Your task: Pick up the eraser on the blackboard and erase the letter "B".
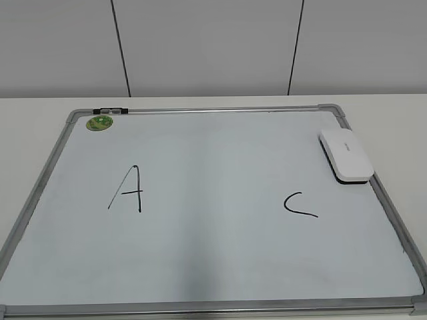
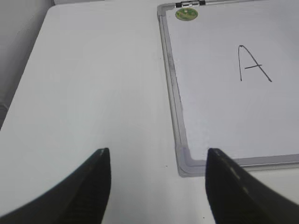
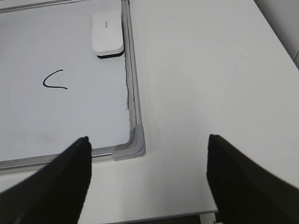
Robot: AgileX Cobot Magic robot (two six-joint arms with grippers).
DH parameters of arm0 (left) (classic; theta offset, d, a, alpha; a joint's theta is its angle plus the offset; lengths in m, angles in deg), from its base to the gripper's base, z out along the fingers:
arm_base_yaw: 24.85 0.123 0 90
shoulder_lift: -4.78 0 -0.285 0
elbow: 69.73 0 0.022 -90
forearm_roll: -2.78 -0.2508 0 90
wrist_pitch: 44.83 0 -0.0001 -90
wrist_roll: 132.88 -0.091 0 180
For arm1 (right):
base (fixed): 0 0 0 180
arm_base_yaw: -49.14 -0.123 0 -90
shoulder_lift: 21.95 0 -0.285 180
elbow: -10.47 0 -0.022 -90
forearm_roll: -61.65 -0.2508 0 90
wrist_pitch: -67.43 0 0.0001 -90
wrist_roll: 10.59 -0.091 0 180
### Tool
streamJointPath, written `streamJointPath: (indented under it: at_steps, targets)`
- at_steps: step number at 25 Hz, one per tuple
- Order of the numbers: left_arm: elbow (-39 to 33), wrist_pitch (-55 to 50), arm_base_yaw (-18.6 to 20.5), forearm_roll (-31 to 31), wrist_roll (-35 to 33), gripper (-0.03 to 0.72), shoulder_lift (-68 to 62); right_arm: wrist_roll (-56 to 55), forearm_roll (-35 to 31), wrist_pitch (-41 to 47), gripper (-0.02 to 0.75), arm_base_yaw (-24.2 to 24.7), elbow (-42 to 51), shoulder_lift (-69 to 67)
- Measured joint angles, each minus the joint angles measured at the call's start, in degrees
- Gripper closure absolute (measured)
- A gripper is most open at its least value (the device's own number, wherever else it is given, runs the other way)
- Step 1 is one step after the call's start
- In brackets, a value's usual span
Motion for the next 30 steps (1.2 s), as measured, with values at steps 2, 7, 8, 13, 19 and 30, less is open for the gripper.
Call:
streamJointPath:
  at_steps: [2, 7, 8, 13, 19, 30]
  targets:
    - [0.0, 0.0, 0.47, -0.11, 0.0, 0.225, 0.82, 0.0, 0.0, 0.15, 0.167, 0.28, 0.09, 0.0]
    - [0.0, 0.0, 2.55, -0.11, 0.0, 0.226, 0.96, 0.1, 0.0, 0.15, 0.17, 0.28, 0.09, 0.0]
    - [0.0, 0.0, 3.03, -0.11, 0.0, 0.227, 0.96, 0.1, 0.0, 0.15, 0.17, 0.28, 0.09, 0.0]
    - [0.0, 0.0, 3.92, -0.11, 0.0, 0.227, 0.96, 0.1, 0.0, 0.15, 0.17, 0.28, 0.09, 0.0]
    - [0.0, 0.0, 3.92, -0.11, 0.0, 0.227, 0.96, 0.18, 0.0, 0.15, 0.171, 0.28, 0.09, 0.0]
    - [0.0, 0.0, 3.92, -0.11, 0.0, 0.227, 0.96, 0.18, 0.0, 0.15, 0.171, 0.28, 0.09, 0.0]
